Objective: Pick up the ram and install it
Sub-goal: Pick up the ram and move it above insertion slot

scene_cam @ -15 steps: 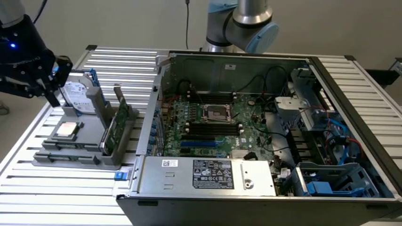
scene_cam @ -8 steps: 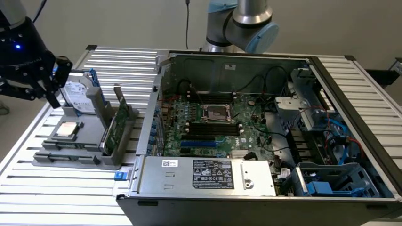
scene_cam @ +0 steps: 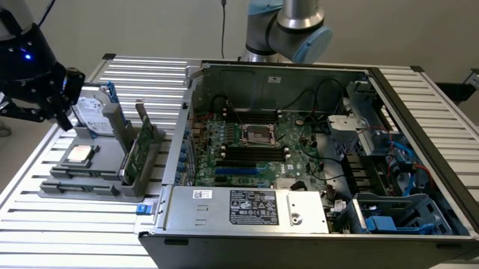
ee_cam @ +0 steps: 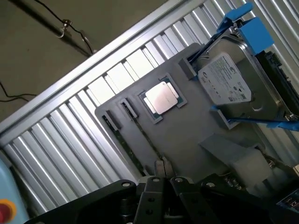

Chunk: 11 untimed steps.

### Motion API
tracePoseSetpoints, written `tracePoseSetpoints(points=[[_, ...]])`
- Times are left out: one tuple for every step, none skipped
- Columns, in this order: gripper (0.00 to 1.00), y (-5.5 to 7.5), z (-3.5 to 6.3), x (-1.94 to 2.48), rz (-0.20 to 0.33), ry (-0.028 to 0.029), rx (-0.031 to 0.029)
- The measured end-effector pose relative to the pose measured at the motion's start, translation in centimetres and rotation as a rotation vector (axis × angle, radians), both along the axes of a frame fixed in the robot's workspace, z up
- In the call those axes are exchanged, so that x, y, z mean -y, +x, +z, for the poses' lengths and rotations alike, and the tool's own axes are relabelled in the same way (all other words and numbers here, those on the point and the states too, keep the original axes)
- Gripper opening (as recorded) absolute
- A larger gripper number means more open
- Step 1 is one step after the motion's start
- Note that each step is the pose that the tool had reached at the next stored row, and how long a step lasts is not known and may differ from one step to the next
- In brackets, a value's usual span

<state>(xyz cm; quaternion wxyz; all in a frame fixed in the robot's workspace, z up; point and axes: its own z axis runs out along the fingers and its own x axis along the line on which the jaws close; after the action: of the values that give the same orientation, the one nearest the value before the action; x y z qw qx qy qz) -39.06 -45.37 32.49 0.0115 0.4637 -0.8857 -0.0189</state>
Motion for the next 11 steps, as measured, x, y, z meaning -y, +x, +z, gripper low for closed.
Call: tracePoseSetpoints(points=[[0.11,0.00,-0.05,0.00,0.018,-0.0003,0.0000],[0.11,0.00,-0.09,0.00,0.035,-0.0006,0.0000],[0.11,0.00,-0.14,0.00,0.055,-0.0009,-0.0001],[0.11,0.00,-0.19,0.00,0.073,-0.0011,0.0000],[0.11,0.00,-0.23,0.00,0.090,-0.0014,0.0000],[0.11,0.00,-0.28,0.00,0.108,-0.0016,0.0000],[0.11,0.00,-0.32,0.00,0.126,-0.0019,-0.0001],[0.11,0.00,-0.37,0.00,0.146,-0.0022,-0.0001],[0.11,0.00,-0.43,0.00,0.163,-0.0024,0.0000],[0.11,0.00,-0.47,0.00,0.181,-0.0026,0.0000],[0.11,0.00,-0.52,0.00,0.199,-0.0029,0.0000]])
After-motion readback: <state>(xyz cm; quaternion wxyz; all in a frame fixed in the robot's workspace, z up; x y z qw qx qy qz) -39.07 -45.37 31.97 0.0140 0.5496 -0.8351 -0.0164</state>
